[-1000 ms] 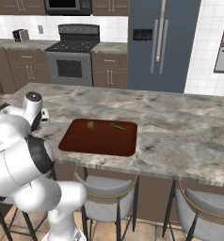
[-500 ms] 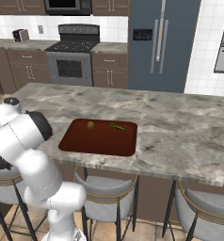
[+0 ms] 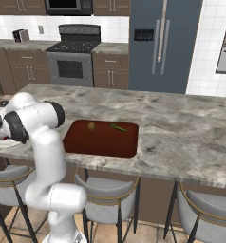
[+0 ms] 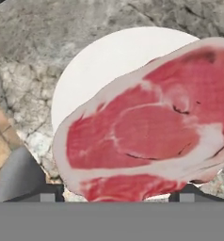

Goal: Create a steak meal by picking up the steak and asparagus from the tray and placing them on the plate. Leave the kiwi on the tray.

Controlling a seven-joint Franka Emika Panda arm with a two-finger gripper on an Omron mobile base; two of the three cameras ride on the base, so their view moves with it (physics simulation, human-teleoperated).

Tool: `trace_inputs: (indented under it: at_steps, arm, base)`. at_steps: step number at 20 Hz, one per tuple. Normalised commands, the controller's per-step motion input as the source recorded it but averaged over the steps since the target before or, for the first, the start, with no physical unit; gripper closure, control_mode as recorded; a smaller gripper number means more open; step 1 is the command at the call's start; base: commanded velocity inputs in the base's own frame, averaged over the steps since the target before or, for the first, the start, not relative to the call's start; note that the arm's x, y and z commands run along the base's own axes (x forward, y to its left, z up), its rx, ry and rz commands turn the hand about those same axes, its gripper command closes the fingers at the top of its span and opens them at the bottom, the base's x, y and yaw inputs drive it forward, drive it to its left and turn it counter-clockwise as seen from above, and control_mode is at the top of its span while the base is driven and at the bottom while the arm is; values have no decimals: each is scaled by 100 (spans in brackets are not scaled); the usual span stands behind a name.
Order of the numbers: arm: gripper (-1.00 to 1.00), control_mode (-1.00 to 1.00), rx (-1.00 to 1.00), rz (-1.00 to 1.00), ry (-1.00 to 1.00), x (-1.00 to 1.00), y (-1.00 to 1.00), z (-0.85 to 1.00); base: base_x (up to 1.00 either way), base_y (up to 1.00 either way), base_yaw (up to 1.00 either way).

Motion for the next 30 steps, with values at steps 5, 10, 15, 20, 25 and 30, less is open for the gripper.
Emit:
trace_inputs:
  at_steps: [5, 10, 15, 20, 25, 30]
  arm:
    - [100, -100, -4, 0, 3, 33, 53, -30]
    - [100, -100, -2, 0, 0, 32, 26, -30]
    - [-100, -100, 0, 0, 0, 22, -1, -3]
    - [-100, -100, 0, 0, 0, 7, -13, 0]
    - [-100, -100, 0, 0, -3, 0, -30, 0]
    - [-100, -100, 0, 0, -10, -18, -34, 19]
  base:
    - [0, 0, 0]
    - [0, 0, 0]
    - [0, 0, 0]
    - [0, 0, 0]
    - [0, 0, 0]
    - [0, 0, 0]
